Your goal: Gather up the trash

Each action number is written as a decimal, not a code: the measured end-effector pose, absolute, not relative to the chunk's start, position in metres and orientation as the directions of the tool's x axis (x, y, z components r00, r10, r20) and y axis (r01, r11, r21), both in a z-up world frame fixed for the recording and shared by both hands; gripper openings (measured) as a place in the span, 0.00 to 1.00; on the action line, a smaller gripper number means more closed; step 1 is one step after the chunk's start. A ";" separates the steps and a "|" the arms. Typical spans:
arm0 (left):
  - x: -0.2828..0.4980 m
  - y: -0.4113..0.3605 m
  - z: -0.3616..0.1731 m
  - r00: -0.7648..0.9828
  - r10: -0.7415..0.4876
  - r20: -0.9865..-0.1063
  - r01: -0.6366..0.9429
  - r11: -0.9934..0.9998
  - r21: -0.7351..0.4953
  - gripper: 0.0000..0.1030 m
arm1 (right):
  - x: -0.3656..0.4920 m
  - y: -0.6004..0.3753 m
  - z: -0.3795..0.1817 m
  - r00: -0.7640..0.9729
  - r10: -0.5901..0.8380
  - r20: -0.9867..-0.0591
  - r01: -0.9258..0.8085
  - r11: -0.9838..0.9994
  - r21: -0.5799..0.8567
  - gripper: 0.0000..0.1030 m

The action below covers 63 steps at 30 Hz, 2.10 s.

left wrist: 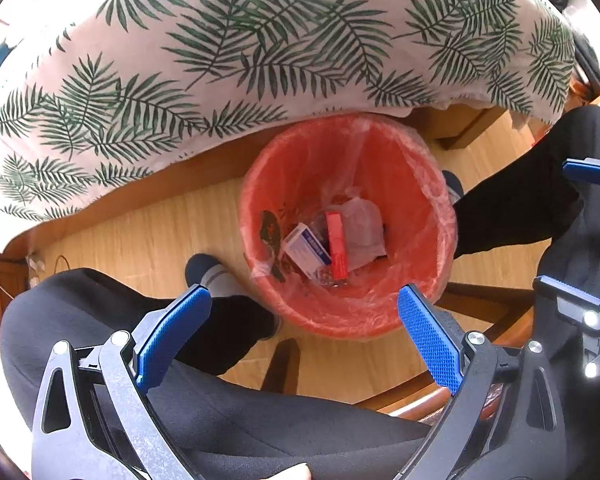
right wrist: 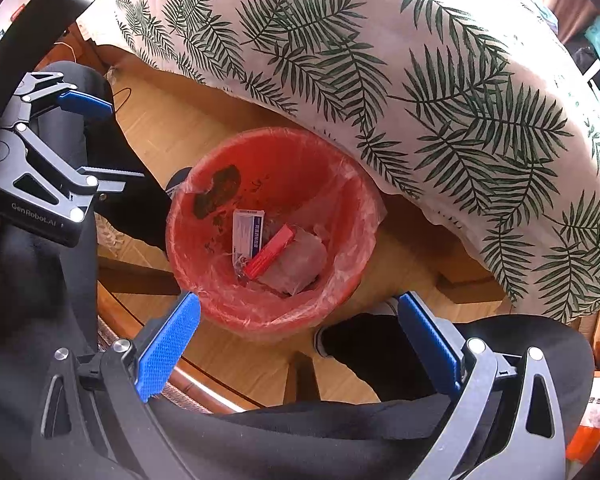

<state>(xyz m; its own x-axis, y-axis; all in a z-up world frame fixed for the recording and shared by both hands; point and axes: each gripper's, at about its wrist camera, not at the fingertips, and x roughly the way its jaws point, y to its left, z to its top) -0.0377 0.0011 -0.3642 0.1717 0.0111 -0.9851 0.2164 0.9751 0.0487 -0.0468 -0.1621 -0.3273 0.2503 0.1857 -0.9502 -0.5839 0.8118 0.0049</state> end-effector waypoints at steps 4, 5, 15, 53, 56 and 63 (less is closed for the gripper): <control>-0.038 0.000 -0.366 0.165 0.011 -0.986 0.219 0.975 0.048 0.94 | -0.047 -0.162 -0.329 0.247 0.184 -0.951 -0.583 0.812 0.006 0.95; -0.038 0.000 -0.367 0.163 0.011 -0.987 0.220 0.974 0.048 0.94 | -0.047 -0.161 -0.329 0.246 0.183 -0.952 -0.583 0.812 0.005 0.95; -0.039 0.000 -0.368 0.163 0.010 -0.987 0.221 0.974 0.047 0.94 | -0.047 -0.161 -0.331 0.239 0.180 -0.954 -0.584 0.812 0.007 0.95; -0.041 -0.005 -0.369 0.165 0.014 -0.986 0.252 0.966 0.056 0.94 | -0.046 -0.166 -0.335 0.148 0.265 -0.953 -0.577 0.805 0.134 0.95; -0.042 -0.007 -0.369 0.167 0.015 -0.986 0.256 0.965 0.058 0.94 | -0.045 -0.167 -0.337 0.135 0.272 -0.953 -0.573 0.806 0.149 0.95; -0.042 -0.008 -0.368 0.172 0.016 -0.985 0.262 0.963 0.061 0.94 | -0.039 -0.171 -0.342 0.093 0.292 -0.952 -0.552 0.811 0.195 0.95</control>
